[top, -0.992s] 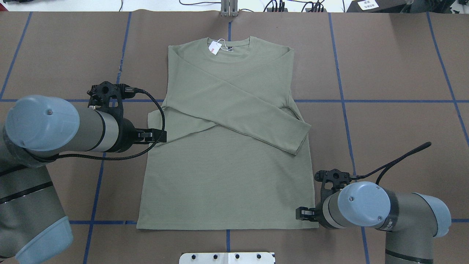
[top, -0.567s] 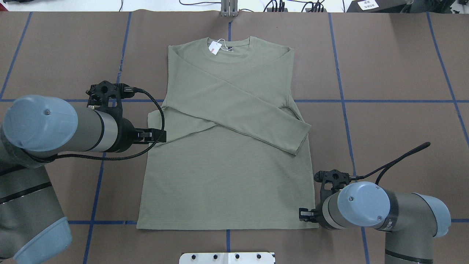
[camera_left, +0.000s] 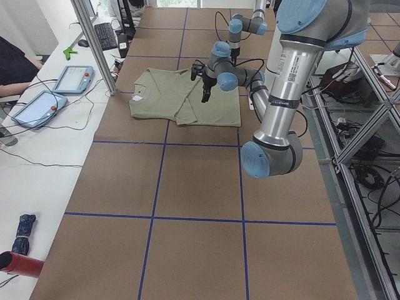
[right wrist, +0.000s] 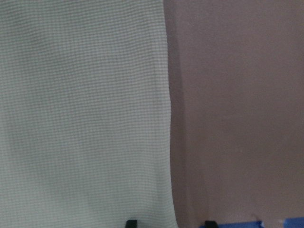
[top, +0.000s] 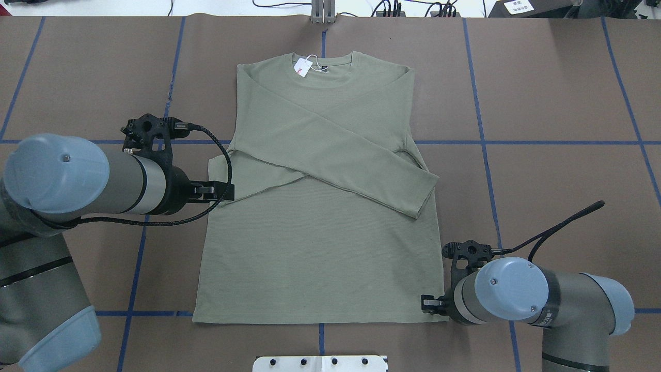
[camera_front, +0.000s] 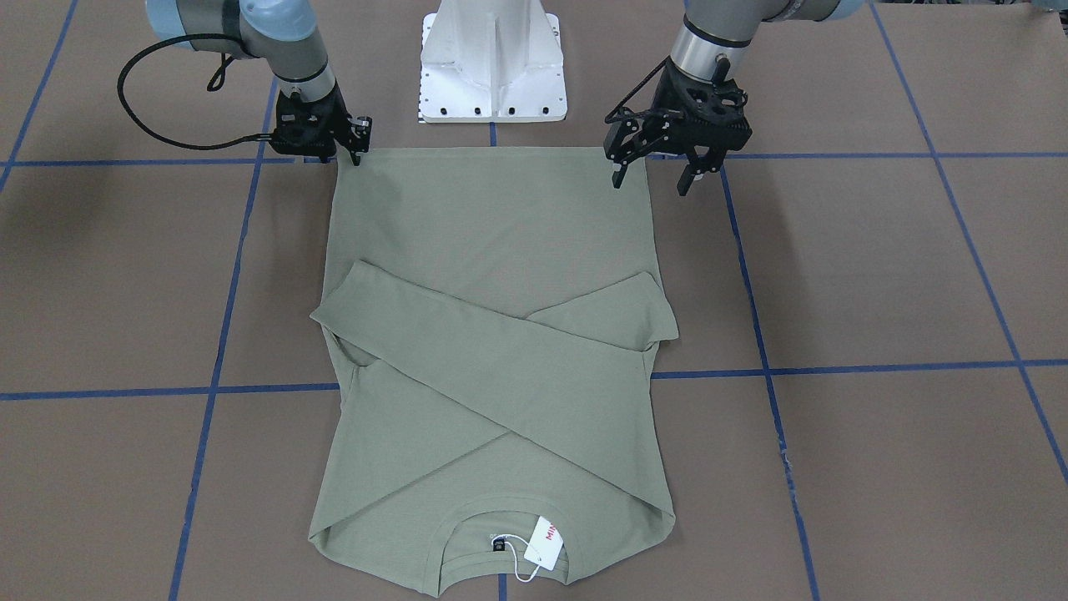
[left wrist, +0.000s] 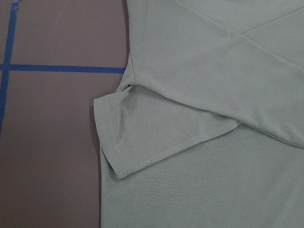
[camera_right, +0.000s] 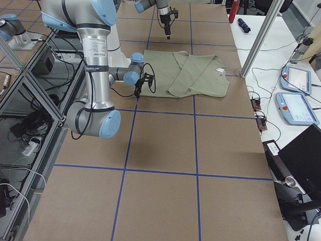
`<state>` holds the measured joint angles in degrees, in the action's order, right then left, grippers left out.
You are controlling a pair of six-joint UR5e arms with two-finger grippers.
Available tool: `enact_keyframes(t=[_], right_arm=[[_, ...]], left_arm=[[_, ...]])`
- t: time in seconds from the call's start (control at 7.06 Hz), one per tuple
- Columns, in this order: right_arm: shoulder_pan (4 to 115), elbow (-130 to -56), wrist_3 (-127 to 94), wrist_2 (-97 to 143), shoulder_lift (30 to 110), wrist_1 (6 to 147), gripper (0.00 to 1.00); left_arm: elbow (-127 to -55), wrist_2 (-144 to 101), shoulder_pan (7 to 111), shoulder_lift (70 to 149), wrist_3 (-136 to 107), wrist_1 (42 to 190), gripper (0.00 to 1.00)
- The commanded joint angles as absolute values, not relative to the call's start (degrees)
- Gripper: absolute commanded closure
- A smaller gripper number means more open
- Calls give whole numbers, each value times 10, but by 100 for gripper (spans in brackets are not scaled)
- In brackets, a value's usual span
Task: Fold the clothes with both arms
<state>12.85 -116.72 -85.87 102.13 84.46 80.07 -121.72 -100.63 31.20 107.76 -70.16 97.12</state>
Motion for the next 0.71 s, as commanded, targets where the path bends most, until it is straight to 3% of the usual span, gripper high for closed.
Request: enact_keyframes(t=[0.0,0.57], right_arm=[[128,-1169,-859,1021,845,801,100],[129,-1179,-866,1020,843,800,100]], left_arm=[[-1216,-1006,312,1078,-702,971,0],[-1211,-1006,311,1078,-703,971,0]])
